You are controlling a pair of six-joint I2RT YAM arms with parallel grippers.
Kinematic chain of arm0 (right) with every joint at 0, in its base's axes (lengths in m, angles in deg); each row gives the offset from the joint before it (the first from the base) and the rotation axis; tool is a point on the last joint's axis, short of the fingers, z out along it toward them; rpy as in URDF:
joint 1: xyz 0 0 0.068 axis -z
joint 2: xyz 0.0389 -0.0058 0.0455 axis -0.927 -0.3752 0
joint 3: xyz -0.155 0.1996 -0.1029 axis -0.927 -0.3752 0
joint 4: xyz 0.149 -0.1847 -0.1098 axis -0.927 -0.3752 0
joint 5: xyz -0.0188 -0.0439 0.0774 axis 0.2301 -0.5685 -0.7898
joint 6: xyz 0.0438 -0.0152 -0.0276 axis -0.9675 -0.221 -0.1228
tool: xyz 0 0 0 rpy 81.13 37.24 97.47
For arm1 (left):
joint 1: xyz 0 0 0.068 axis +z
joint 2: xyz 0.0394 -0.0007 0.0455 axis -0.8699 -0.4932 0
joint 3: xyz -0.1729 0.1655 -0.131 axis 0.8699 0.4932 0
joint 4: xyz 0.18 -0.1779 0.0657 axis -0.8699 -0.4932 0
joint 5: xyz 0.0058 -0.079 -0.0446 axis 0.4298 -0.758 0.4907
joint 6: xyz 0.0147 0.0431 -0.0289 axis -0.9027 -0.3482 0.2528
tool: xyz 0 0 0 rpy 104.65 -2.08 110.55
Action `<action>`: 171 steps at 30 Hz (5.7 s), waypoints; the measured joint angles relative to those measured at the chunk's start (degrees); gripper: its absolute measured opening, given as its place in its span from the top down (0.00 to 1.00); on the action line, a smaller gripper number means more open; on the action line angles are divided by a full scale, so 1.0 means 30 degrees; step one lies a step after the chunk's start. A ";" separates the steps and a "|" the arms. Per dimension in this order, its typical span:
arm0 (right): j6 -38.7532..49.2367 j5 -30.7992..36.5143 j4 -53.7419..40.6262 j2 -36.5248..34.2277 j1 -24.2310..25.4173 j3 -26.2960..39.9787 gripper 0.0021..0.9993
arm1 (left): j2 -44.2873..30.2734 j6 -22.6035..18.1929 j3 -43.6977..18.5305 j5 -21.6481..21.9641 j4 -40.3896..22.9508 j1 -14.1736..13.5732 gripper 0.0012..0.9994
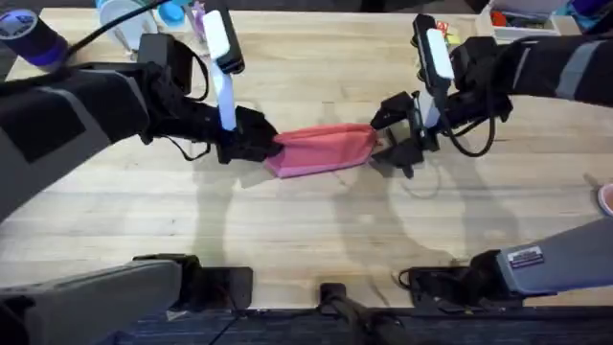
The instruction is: Unzip the bag, pick up the pens from the table one at a time and place them inside, then zip the bag closed.
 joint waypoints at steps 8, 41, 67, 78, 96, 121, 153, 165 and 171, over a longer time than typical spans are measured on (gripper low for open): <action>0.0010 0.0310 0.0068 0.0000 0.0007 0.0124 0.96 | -0.0006 -0.0005 0.0000 0.0006 0.0042 0.0015 0.96; -0.1870 0.1503 0.0366 0.2426 -0.2636 0.3169 0.97 | 0.0000 0.0002 0.0000 0.0058 0.0073 0.0015 0.96; -0.2526 0.1423 0.5951 0.1217 -1.0568 0.3177 0.97 | 0.0000 -0.0005 0.0000 -0.0044 -0.0087 0.0015 0.96; -0.2932 0.1226 0.6049 0.1217 -1.0695 0.3263 0.41 | 0.0000 0.0002 0.0000 -0.0051 -0.0022 0.0015 0.96; -0.3787 0.4974 0.5131 0.1435 -1.0695 0.3315 0.00 | 0.0000 0.0002 0.0000 -0.0051 -0.0007 0.0015 0.96; -1.1948 0.6404 0.1343 0.2331 -1.0695 0.7697 0.01 | 0.0000 0.0001 0.0000 -0.0058 -0.0007 0.0015 0.96; -1.3454 0.9445 -0.3951 0.1530 -0.9981 1.1293 0.00 | 0.0000 0.0010 0.0000 -0.0069 0.0004 0.0015 0.01; -1.3476 0.9277 -0.4318 0.1537 -0.9981 1.1293 0.17 | 0.0000 -0.0005 -0.0306 -0.0058 -0.0190 0.0015 0.01; -1.3532 0.9131 -0.4657 0.1535 -0.9981 1.1300 0.77 | 0.0493 0.0010 -0.2432 -0.0051 -0.1801 0.0015 0.01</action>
